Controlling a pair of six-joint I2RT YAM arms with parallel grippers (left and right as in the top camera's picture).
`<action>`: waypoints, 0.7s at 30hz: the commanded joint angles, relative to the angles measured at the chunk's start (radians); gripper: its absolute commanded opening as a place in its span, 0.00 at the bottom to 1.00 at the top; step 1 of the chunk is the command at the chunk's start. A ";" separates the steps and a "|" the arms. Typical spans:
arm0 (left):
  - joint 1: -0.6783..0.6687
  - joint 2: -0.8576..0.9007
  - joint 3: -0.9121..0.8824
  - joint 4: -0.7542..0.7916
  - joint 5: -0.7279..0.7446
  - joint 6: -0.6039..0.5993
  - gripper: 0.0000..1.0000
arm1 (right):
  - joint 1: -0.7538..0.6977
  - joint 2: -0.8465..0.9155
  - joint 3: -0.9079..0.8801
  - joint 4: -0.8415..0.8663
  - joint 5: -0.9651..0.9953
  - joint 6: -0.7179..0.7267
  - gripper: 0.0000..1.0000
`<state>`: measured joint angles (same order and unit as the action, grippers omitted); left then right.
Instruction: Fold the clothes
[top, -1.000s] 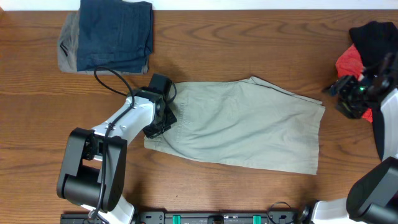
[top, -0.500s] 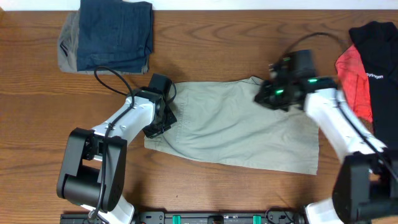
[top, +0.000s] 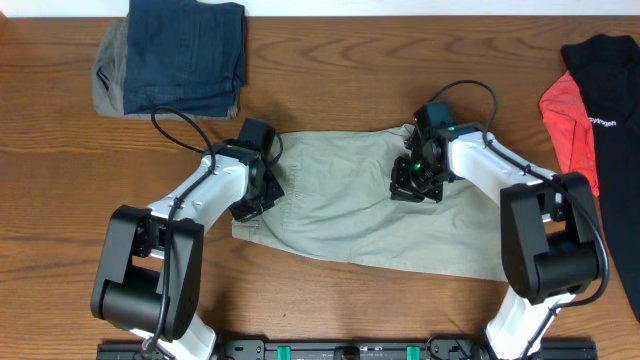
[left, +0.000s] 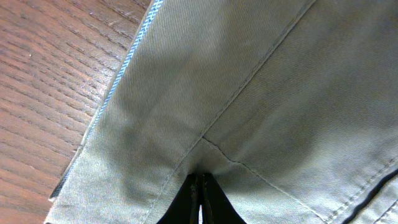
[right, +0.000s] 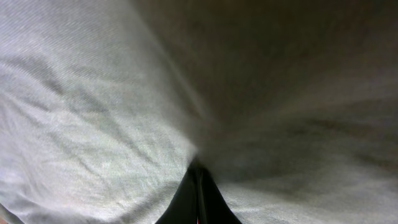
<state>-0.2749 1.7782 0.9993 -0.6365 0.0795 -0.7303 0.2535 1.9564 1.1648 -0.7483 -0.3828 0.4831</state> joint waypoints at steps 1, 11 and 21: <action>0.009 0.032 -0.029 0.012 -0.015 0.024 0.06 | -0.006 0.105 -0.042 -0.035 0.198 0.044 0.01; 0.010 0.032 -0.029 0.013 -0.007 -0.066 0.06 | -0.124 0.075 0.042 -0.123 0.330 0.006 0.01; 0.010 0.032 -0.029 0.120 0.107 -0.129 0.06 | -0.191 0.075 0.208 -0.126 0.395 -0.062 0.01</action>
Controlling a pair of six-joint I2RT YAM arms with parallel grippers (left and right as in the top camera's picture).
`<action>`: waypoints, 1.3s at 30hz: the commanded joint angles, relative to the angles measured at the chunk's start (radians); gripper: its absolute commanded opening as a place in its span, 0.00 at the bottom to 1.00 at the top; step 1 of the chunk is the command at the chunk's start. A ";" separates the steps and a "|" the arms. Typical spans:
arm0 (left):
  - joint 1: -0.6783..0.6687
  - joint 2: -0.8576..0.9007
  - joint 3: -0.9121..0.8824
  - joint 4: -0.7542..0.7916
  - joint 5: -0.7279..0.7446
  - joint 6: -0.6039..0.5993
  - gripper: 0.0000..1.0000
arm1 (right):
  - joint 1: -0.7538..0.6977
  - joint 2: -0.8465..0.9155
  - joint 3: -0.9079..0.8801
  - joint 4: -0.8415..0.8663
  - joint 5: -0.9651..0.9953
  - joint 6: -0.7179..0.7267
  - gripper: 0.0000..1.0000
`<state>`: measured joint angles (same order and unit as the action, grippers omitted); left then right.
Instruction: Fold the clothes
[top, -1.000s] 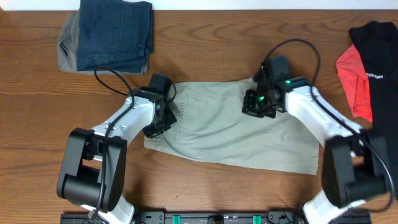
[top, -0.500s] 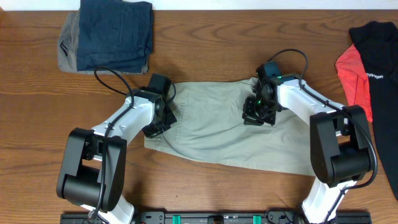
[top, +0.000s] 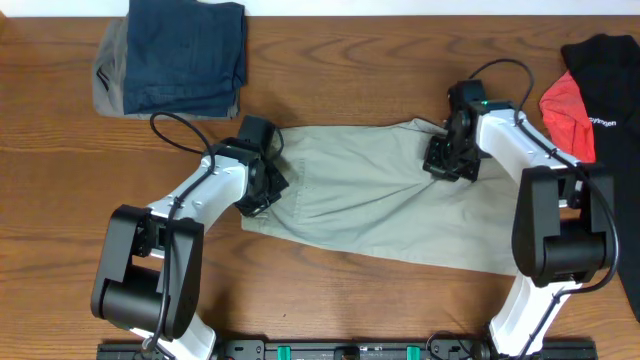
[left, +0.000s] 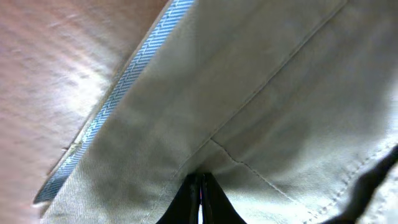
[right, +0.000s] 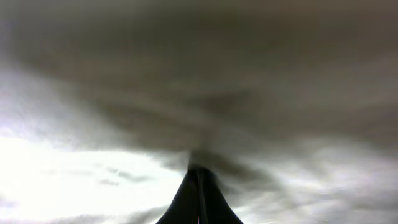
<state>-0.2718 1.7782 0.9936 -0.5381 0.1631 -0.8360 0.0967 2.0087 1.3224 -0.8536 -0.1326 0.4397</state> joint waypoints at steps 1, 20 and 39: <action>0.007 0.032 -0.023 0.030 0.020 -0.023 0.06 | -0.043 0.023 0.071 -0.039 0.158 -0.018 0.01; 0.008 -0.021 0.036 0.041 -0.020 -0.006 0.06 | -0.122 0.010 0.271 -0.530 0.219 0.047 0.01; 0.008 -0.021 0.036 0.000 -0.051 0.039 0.06 | -0.142 -0.206 -0.330 -0.124 0.113 0.106 0.01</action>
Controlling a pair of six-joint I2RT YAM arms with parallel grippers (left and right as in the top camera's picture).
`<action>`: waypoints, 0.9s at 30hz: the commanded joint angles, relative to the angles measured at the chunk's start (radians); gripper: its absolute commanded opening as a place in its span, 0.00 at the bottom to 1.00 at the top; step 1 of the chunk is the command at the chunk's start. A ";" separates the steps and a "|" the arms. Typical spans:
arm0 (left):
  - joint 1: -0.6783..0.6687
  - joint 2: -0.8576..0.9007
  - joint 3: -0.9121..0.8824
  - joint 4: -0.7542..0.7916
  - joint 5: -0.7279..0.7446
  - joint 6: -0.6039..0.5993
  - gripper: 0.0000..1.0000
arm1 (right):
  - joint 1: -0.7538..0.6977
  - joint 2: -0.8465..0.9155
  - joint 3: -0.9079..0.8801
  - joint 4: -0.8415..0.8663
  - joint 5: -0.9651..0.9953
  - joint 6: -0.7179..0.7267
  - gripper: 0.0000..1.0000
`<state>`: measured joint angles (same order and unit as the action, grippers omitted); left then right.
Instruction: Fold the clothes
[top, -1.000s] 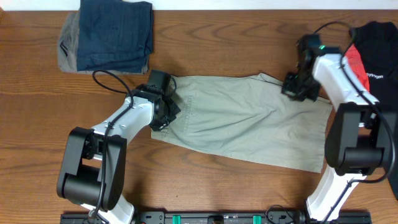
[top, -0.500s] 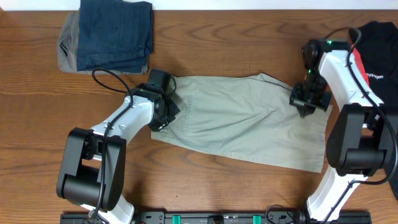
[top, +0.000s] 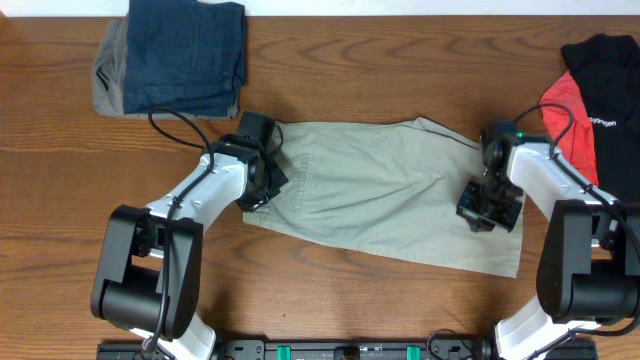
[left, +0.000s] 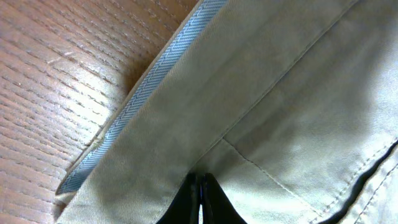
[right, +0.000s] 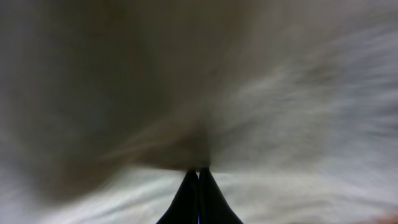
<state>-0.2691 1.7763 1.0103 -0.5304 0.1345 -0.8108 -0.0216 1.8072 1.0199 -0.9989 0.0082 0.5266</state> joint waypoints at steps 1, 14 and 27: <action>0.005 -0.019 0.019 -0.008 -0.023 0.014 0.06 | -0.029 -0.005 -0.035 0.035 -0.033 0.020 0.01; 0.004 -0.019 0.019 -0.007 -0.013 0.012 0.07 | -0.064 0.033 -0.061 0.249 -0.047 0.072 0.08; -0.004 -0.018 0.019 -0.006 -0.011 -0.150 0.07 | -0.107 0.060 0.008 0.432 -0.050 0.055 0.15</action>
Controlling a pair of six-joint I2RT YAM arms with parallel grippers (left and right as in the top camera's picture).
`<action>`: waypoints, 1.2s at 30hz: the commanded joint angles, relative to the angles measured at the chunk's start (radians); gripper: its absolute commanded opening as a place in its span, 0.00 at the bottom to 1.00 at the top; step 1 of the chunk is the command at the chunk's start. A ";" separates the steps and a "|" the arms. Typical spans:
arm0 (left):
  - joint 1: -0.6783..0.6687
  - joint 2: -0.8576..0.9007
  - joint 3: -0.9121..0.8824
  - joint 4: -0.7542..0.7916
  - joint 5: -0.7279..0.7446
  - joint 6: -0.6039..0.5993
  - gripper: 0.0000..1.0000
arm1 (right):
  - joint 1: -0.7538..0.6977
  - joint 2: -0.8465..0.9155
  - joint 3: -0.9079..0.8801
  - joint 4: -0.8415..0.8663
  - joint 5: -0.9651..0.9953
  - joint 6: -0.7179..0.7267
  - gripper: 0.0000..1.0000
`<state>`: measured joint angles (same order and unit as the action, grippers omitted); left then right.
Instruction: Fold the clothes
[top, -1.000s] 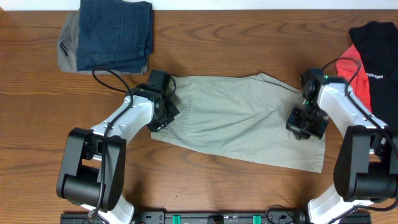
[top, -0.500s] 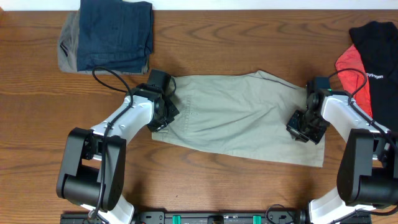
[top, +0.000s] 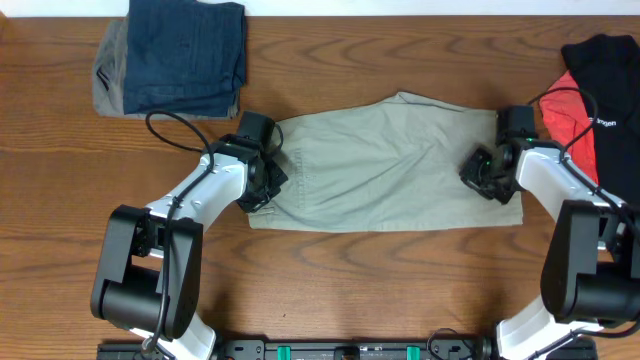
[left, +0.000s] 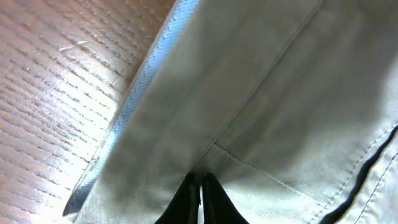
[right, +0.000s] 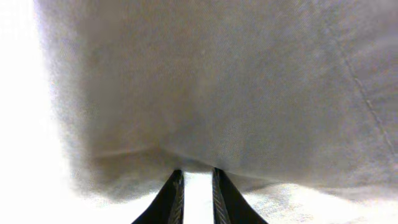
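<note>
A khaki garment (top: 385, 165) lies flat on the wooden table (top: 330, 290) as a rough rectangle. My left gripper (top: 262, 185) sits at its left end, shut on the cloth beside the blue-lined waistband (left: 134, 106); in the left wrist view the left gripper (left: 200, 180) has its fingers pinched on the fabric (left: 280, 93). My right gripper (top: 478, 172) rests at the garment's right end. Seen from the right wrist, the right gripper (right: 195, 186) has its fingers apart, with pale cloth (right: 217, 81) ahead of them.
Folded blue jeans (top: 185, 50) lie on a grey garment (top: 108, 75) at the back left. A black garment (top: 610, 80) and a red one (top: 565, 120) lie at the right edge, close to the right arm.
My right gripper was shut on the cloth lower at the right end; it now sits higher with its fingers apart. The garment's slanted lower right corner is gone and its front edge runs straight.
My right gripper was shut on the cloth near the garment's middle, while the left held the waistband end. Then it stood further right, then at the far right end with the cloth drawn out. Now the garment lies rectangular and the right gripper is open.
</note>
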<state>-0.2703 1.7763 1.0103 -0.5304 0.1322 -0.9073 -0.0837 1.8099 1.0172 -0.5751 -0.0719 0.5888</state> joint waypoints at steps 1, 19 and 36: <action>-0.004 -0.018 0.019 -0.006 -0.009 -0.053 0.07 | -0.051 0.057 0.027 0.006 0.034 -0.022 0.15; -0.012 -0.245 0.019 -0.048 -0.114 0.065 0.06 | -0.043 0.056 0.498 -0.550 -0.086 -0.205 0.01; -0.220 -0.092 0.019 -0.013 0.000 0.087 0.06 | 0.438 0.081 0.303 -0.341 -0.048 -0.171 0.31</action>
<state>-0.4770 1.6478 1.0107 -0.5423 0.1135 -0.8547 0.3271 1.8606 1.3434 -0.9306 -0.1890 0.3698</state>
